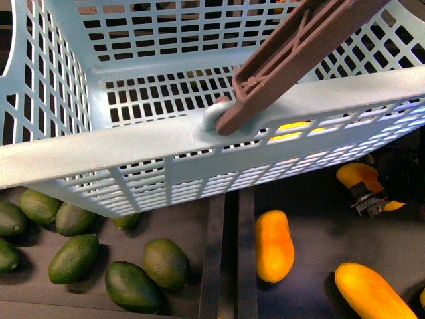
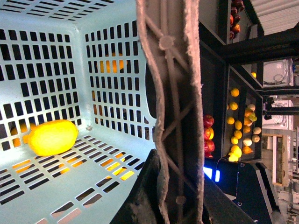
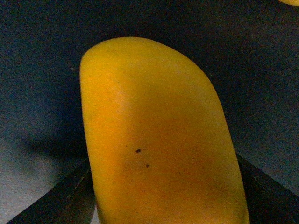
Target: Pick lemon and mango into basket
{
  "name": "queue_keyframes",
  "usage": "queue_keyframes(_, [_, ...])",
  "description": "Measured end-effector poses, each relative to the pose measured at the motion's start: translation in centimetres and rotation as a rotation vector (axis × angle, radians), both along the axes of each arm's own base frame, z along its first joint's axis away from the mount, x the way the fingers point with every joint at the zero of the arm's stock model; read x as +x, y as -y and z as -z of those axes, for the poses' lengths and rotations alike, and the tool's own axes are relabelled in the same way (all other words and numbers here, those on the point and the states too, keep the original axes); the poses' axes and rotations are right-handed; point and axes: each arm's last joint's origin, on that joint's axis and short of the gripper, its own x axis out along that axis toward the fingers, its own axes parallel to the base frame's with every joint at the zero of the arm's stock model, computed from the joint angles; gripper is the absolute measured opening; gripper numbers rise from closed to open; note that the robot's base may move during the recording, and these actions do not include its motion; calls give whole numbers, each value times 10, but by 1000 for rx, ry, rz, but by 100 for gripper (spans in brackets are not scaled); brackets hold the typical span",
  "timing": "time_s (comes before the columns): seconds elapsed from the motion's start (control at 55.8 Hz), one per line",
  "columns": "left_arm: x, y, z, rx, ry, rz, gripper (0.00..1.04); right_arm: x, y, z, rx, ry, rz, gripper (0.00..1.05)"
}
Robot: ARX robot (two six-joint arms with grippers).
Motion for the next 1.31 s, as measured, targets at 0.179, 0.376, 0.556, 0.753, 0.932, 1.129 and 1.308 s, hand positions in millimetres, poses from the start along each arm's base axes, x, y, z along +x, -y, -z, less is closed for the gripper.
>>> queue_keyframes(0.179, [0,0,0,0,0,0,7,-13,9,-9,58,8,66,65])
queue_keyframes(0.376, [0,0,0,0,0,0,7,-37,54,-78,185,173,240,65])
queue_keyframes(0.556, [0,0,0,0,0,0,7,-83,80,-153,370,341,356,65])
queue_keyframes(0.753, [0,0,0,0,0,0,7,-117,83,-219,482,503,430,65])
queue_keyframes(0.932, [0,0,0,0,0,0,7,-136,60,-278,640,662,456,65])
queue_keyframes(1.129, [0,0,0,0,0,1,7,-134,13,-306,735,678,420,65])
queue_keyframes(1.308, [0,0,0,0,0,0,7,-124,-31,-329,772,690,337,65])
